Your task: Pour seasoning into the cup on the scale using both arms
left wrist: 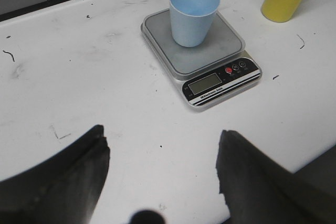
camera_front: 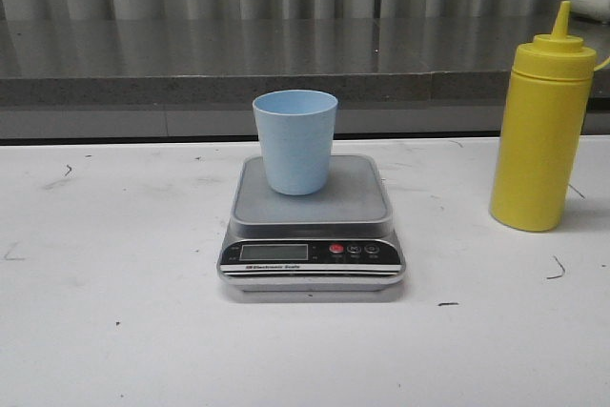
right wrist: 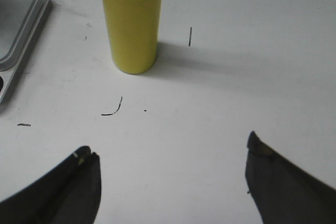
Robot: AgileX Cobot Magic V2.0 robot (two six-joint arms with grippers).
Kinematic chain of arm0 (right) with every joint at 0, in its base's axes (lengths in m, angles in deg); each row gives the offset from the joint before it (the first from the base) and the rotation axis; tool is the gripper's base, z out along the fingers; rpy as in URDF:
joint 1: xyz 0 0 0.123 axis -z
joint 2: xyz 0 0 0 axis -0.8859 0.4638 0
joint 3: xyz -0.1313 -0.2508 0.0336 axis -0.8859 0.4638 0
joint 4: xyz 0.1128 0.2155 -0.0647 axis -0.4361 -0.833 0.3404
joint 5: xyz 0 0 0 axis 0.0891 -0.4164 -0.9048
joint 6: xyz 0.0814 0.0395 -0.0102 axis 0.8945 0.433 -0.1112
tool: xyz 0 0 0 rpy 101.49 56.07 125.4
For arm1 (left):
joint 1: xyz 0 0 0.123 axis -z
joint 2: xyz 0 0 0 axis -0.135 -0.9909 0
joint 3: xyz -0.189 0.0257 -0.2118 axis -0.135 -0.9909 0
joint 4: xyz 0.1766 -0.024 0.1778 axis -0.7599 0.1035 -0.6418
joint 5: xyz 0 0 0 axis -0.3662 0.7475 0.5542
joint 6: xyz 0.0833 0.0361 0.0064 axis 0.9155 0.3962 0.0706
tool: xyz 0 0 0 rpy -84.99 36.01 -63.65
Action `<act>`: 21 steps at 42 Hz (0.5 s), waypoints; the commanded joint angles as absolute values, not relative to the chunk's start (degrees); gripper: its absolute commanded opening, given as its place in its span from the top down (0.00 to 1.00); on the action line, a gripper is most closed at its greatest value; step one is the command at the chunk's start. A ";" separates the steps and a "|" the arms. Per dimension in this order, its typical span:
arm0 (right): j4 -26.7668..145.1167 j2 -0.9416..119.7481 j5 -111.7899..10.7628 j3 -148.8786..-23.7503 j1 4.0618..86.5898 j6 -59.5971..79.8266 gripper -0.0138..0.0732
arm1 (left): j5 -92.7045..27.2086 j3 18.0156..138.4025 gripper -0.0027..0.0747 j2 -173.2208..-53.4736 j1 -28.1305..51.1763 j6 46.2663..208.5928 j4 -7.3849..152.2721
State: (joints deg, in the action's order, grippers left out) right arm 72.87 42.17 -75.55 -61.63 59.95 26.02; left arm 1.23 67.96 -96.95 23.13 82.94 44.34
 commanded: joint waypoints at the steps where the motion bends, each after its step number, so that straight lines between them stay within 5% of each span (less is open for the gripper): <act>1: 73.13 44.50 -71.22 -64.79 57.63 24.53 0.16 | -2.91 69.47 0.40 -96.73 23.33 82.84 44.30; 13: 66.37 52.77 -64.38 -65.63 52.80 24.53 0.16 | -3.00 69.47 0.40 -96.73 23.33 82.84 44.30; 21: 62.08 57.46 -48.36 -57.52 52.80 24.53 0.16 | -3.00 69.47 0.40 -96.73 23.33 82.84 44.30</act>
State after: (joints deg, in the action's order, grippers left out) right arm 63.95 55.90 -58.66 -59.52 52.78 25.17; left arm 1.14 67.96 -96.95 23.13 82.94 44.34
